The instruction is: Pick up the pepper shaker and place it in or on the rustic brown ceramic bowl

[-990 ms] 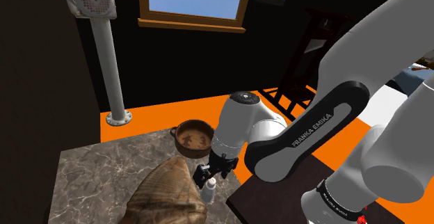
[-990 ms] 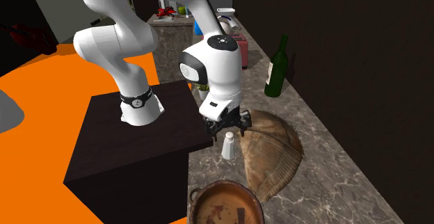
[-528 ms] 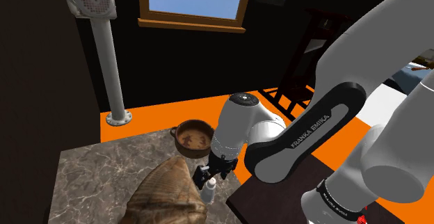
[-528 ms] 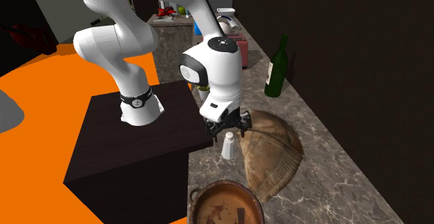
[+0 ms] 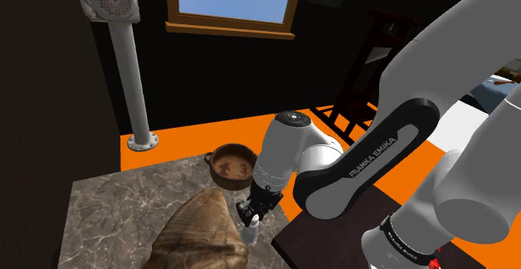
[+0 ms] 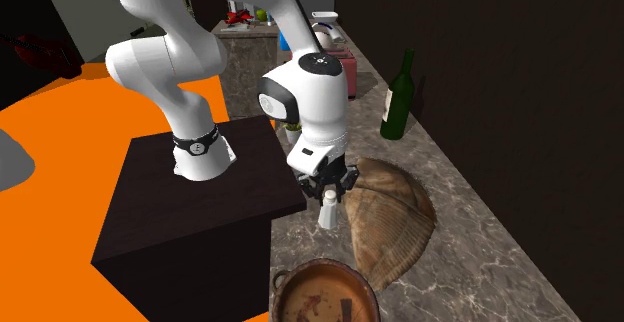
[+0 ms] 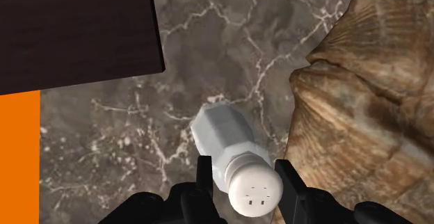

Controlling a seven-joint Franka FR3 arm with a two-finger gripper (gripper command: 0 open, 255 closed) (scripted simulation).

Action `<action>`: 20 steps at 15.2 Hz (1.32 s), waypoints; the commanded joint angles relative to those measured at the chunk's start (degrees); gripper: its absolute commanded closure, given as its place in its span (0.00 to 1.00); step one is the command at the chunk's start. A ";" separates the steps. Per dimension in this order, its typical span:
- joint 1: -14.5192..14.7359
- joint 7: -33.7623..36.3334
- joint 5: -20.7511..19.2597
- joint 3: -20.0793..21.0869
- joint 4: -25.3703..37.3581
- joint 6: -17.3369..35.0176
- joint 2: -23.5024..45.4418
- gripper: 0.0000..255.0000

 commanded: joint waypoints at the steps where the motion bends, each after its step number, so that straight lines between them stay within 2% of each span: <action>1: 0.03 -0.03 0.03 0.04 0.00 -0.02 0.05 1.00; 2: 0.05 0.03 -0.02 0.04 -0.02 0.04 0.10 1.00; 10: 0.56 -5.40 8.32 0.77 0.56 -8.43 -8.73 1.00; 20: 2.08 -7.78 12.18 -1.22 2.49 -19.02 -17.87 1.00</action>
